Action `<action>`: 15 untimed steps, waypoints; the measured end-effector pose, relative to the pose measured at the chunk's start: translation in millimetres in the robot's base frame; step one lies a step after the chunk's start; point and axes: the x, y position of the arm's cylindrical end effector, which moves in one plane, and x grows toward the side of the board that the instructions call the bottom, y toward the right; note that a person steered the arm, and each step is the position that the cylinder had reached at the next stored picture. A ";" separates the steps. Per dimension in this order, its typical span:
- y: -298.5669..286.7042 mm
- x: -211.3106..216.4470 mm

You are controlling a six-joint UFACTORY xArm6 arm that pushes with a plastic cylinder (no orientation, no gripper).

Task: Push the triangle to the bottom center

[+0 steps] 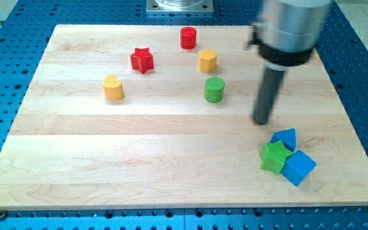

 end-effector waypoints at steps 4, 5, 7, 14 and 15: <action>-118.0 70.2; -107.0 90.5; 6.0 68.6; -136.0 15.5; -147.5 57.6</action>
